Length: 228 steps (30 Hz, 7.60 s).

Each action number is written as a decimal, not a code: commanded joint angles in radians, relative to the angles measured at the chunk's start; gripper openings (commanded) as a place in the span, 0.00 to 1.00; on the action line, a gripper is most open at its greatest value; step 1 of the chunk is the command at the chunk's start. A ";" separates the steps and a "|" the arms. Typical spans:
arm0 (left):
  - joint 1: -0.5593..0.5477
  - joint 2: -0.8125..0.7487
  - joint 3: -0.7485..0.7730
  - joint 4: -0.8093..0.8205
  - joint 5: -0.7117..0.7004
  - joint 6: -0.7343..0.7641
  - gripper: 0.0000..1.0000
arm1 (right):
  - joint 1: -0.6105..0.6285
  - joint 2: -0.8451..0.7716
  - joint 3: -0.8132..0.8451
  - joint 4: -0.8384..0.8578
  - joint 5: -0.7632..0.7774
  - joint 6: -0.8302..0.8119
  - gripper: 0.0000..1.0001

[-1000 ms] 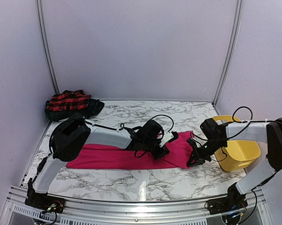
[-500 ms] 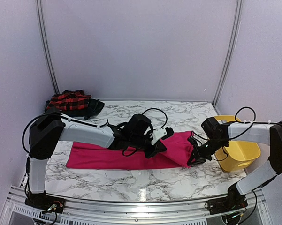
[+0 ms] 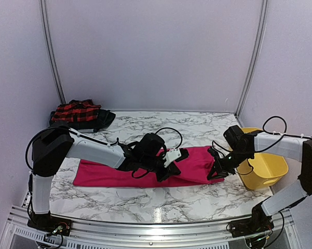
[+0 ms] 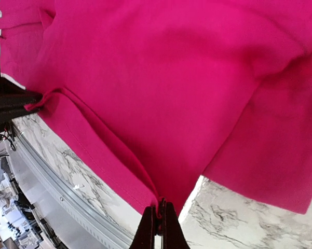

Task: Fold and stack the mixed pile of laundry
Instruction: Adjust the rectangle-folded T-shirt at the center of the board, then rotate the rectangle-folded T-shirt at the center of the board, then pick up the rectangle-folded T-shirt from the center of the board.

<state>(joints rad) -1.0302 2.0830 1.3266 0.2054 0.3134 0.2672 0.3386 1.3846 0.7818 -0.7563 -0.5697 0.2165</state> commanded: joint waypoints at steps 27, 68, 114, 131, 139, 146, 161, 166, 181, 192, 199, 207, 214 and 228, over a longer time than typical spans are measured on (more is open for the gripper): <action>0.225 -0.226 -0.132 0.151 -0.267 -0.557 0.99 | -0.014 0.250 0.541 -0.122 0.298 -0.085 0.34; 0.384 -0.074 0.024 -0.767 -0.501 -0.391 0.45 | 0.011 0.843 1.117 -0.022 0.292 -0.050 0.33; 0.071 -0.132 -0.073 -0.599 -0.267 -0.687 0.44 | 0.131 0.986 1.106 0.074 0.273 -0.074 0.30; 0.164 -0.048 0.070 -0.576 -0.306 -0.754 0.57 | 0.095 1.136 1.577 0.012 0.294 -0.105 0.39; 0.129 -0.362 0.041 -0.572 -0.485 -0.615 0.99 | 0.094 0.808 1.457 -0.027 0.372 -0.170 0.62; 0.135 -0.563 -0.002 -0.551 -0.689 -0.663 0.99 | 0.049 0.464 1.128 -0.001 0.448 -0.029 0.99; -0.120 -0.803 -0.546 -0.544 -0.356 -1.295 0.80 | 0.276 -0.203 -0.015 0.197 -0.027 0.400 0.70; -0.194 -0.731 -0.604 -0.478 -0.344 -1.442 0.56 | 0.321 -0.264 -0.220 0.310 -0.041 0.468 0.60; -0.189 -0.613 -0.687 -0.263 -0.318 -1.478 0.46 | 0.448 -0.091 -0.286 0.540 -0.034 0.555 0.50; -0.177 -0.579 -0.741 -0.166 -0.246 -1.477 0.34 | 0.550 0.041 -0.297 0.670 -0.030 0.621 0.44; -0.179 -0.555 -0.722 -0.153 -0.227 -1.439 0.09 | 0.557 0.054 -0.310 0.691 -0.032 0.633 0.21; -0.217 -0.641 -0.708 -0.188 -0.214 -1.433 0.00 | 0.591 -0.058 -0.296 0.613 -0.039 0.638 0.00; -0.210 -0.695 -0.615 -0.303 -0.239 -1.382 0.00 | 0.587 -0.112 -0.175 0.491 0.003 0.594 0.00; 0.099 -0.557 -0.393 -0.354 -0.151 -1.145 0.00 | 0.362 0.075 0.056 0.479 0.072 0.403 0.00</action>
<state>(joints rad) -0.9878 1.4559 0.8715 -0.1101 0.1310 -0.9756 0.7574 1.3769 0.7368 -0.2642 -0.5297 0.7254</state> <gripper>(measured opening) 0.011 0.003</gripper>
